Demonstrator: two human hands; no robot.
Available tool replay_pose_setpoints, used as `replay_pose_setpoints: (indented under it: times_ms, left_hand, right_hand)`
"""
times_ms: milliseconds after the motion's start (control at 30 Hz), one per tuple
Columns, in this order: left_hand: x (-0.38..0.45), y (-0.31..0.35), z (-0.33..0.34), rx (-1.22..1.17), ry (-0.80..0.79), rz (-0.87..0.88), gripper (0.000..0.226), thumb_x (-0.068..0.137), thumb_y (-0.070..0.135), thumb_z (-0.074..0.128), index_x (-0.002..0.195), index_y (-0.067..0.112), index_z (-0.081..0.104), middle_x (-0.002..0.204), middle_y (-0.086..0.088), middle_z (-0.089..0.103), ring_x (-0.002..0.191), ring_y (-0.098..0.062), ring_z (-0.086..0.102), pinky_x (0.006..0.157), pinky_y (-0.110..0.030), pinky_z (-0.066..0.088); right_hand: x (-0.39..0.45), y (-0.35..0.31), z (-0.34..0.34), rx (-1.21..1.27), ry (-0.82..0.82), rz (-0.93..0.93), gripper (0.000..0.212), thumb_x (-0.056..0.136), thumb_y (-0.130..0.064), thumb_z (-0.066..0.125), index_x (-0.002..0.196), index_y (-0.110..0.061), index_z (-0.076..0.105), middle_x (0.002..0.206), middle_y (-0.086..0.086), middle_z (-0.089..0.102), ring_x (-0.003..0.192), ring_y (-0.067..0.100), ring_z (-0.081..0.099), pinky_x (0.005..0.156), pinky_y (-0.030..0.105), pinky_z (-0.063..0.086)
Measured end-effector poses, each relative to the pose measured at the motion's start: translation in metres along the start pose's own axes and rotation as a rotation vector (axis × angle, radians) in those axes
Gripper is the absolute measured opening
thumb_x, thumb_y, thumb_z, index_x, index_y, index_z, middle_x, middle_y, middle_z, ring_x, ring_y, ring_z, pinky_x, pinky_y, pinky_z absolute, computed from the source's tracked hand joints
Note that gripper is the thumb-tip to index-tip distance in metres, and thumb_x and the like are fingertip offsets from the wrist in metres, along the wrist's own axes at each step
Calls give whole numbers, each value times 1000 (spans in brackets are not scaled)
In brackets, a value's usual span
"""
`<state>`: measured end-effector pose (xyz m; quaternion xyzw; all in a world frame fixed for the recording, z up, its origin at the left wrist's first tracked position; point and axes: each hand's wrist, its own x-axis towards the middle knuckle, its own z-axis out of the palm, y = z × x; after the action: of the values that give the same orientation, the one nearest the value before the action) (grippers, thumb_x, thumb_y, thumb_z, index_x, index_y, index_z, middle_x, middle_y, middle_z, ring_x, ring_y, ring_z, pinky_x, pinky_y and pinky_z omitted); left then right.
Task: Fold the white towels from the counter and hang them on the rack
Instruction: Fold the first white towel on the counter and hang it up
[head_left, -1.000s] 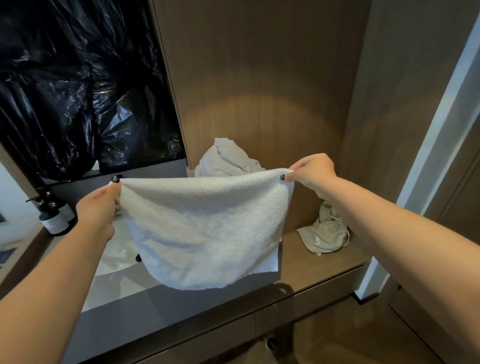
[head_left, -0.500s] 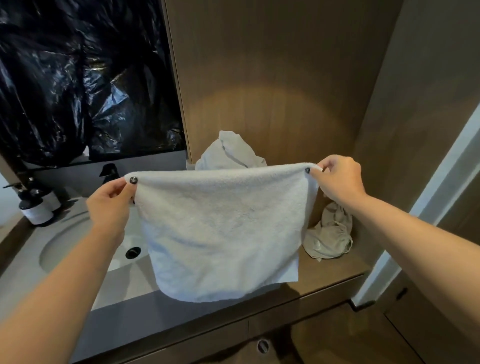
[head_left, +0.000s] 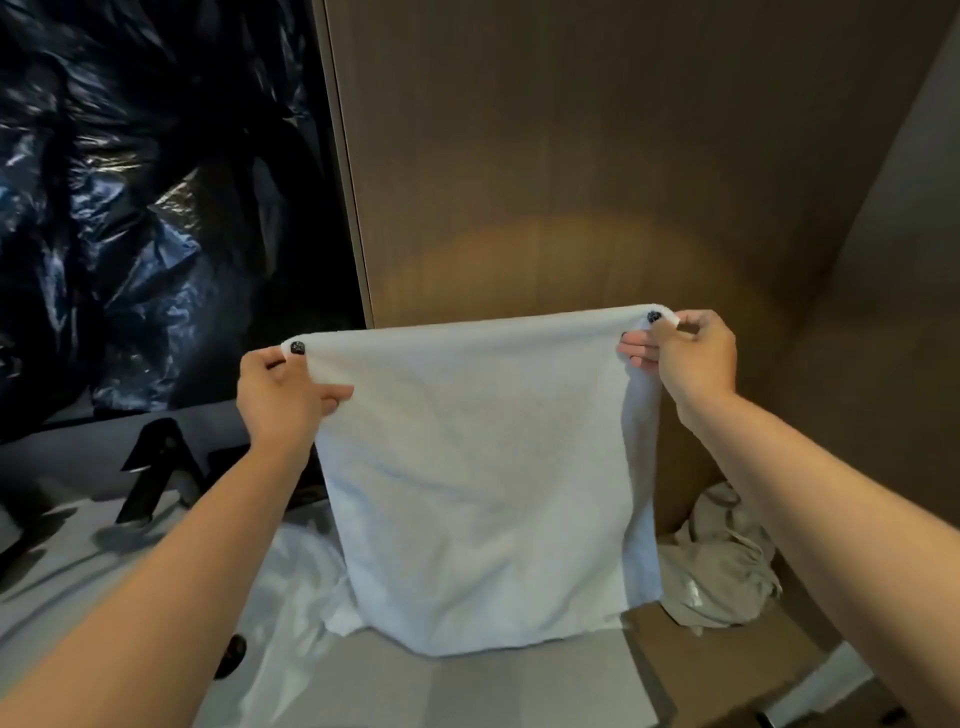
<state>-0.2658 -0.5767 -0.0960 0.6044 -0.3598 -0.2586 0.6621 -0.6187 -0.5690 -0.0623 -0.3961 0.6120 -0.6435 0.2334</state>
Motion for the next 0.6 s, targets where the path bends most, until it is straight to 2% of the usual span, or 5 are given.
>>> replay_pose_setpoints:
  times_ms: [133,300,400,500,600]
  left_hand:
    - [15,-28,37,-101,23,-108,25,102,15,51,124,13,40,112,-8,61,82,-13,72,76,-23,58]
    - [-36,-71,78,112,-285,343,55,101,29,47,150,28,21,160,11,7,147,-9,22,118,-29,24]
    - [-48,-86,96,336,-513,578,51,101,40,28,152,34,22,163,14,8,151,-5,3,123,-36,7]
    - [-33,-102,101,342,-594,552,47,99,47,25,146,47,20,160,15,20,151,-4,6,123,-49,9]
    - [-31,-119,97,331,-621,553,54,100,46,26,152,32,24,158,15,24,151,-9,13,121,-54,16]
  right_hand:
    - [18,30,44,67,-18,135,20,97,-9,56,116,-17,53,96,2,67,89,18,71,65,16,56]
    - [-25,74,81,-101,-483,-157,58,104,-16,44,152,-33,19,151,-11,40,138,4,38,113,24,34]
    - [-34,96,102,-420,-667,-492,50,101,-31,25,151,-37,19,157,-17,23,147,3,18,122,36,19]
    - [-17,117,105,-496,-695,-447,51,96,-48,17,147,-45,16,158,-22,15,148,0,9,122,42,14]
    - [-9,131,104,-440,-723,-386,55,98,-49,21,152,-38,19,160,-22,15,148,-2,6,123,38,12]
